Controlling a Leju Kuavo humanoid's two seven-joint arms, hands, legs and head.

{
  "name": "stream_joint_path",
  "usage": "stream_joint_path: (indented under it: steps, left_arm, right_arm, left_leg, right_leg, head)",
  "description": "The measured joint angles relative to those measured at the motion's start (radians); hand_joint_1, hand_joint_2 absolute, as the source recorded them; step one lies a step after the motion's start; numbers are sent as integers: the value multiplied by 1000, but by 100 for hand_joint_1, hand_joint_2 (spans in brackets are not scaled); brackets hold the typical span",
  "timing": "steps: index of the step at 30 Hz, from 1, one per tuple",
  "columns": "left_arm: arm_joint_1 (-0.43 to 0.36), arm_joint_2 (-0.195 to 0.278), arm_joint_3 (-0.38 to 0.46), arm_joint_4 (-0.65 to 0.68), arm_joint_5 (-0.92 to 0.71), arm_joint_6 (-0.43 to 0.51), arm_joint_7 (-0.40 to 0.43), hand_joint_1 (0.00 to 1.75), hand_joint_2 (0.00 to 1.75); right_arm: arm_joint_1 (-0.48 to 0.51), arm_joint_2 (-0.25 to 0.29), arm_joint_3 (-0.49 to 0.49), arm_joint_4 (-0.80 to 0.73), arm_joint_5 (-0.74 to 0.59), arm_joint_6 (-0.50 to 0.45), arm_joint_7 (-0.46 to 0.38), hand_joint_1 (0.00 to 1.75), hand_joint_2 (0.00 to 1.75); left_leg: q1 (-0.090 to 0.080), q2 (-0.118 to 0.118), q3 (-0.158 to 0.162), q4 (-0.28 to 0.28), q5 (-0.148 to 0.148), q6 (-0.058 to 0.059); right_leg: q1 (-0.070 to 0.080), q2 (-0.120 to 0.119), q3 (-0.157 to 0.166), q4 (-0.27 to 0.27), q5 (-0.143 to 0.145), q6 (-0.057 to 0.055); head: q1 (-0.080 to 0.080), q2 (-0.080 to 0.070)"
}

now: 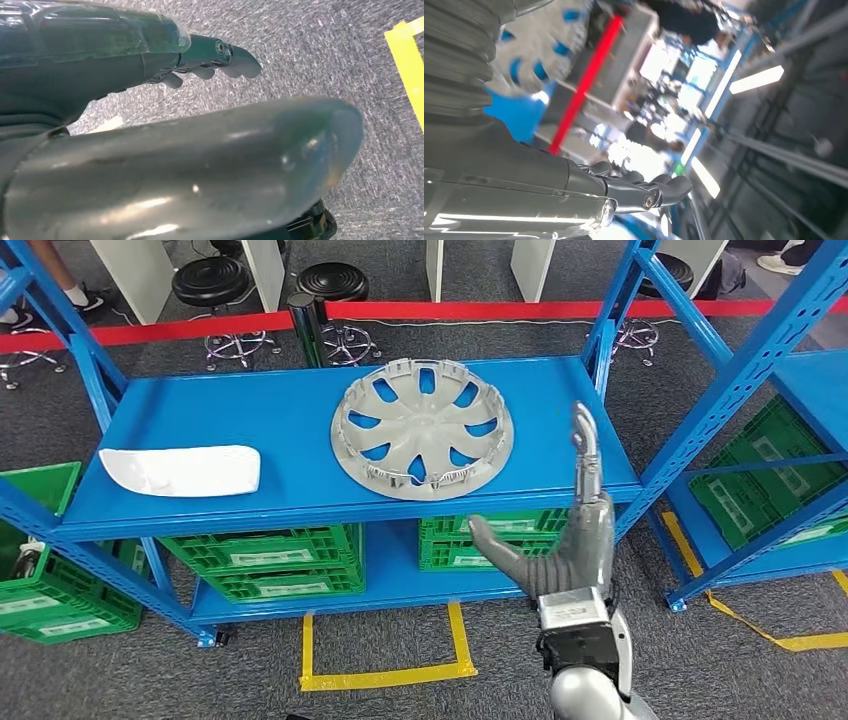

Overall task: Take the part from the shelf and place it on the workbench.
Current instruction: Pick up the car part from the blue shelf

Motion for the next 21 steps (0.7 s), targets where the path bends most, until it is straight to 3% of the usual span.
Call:
stream_joint_path:
  steps: [9, 13, 15, 17, 19, 20, 21]
  left_arm:
    - [1, -1, -25, 4, 28, -42, 42, 0, 0]
    - [1, -1, -38, 6, 27, -67, 59, 0, 0]
    - [0, -1, -42, 7, 26, -73, 62, 0, 0]
    - [0, -3, -43, 7, 25, -75, 66, 0, 0]
    - [0, -3, -46, 8, 25, -75, 70, 0, 0]
    - [1, -3, -47, 8, 25, -75, 72, 0, 0]
    - [1, -3, -49, 9, 25, -75, 74, 0, 0]
  right_arm:
    - [55, -53, -47, -223, 69, -76, 107, 0, 175]
    - [70, -59, -50, -257, 55, -77, 100, 0, 175]
    - [73, -63, -53, -272, 52, -77, 97, 0, 175]
    - [77, -66, -57, -282, 50, -77, 94, 0, 175]
    - [85, -68, -63, -286, 48, -77, 94, 0, 175]
    - [90, -69, -65, -286, 48, -77, 94, 0, 175]
    - [95, -70, -66, -288, 48, -77, 94, 0, 175]
  left_leg:
    - [0, -2, -1, 0, 0, 0]
    - [-4, -1, -1, 1, -2, 10]
    - [4, 2, 9, -17, 5, 15]
    - [11, 7, 20, -32, 11, 20]
    - [11, 10, 22, -34, 10, 21]
    - [11, 11, 24, -34, 8, 20]
    - [11, 11, 26, -33, 5, 18]
  right_leg:
    - [0, -2, 1, -1, 0, 0]
    - [-2, -3, 2, -10, 2, 12]
    - [-2, -3, 2, -3, -5, 17]
    - [-3, -5, -31, 69, -45, 24]
    - [-8, -7, -103, 200, -100, 32]
    - [-11, -9, -132, 248, -110, 35]
    - [-14, -11, -147, 263, -99, 37]
  head:
    - [0, 0]
    - [-2, 0]
    - [-2, 0]
    - [4, 0]
    - [11, 0]
    - [13, 0]
    - [14, 0]
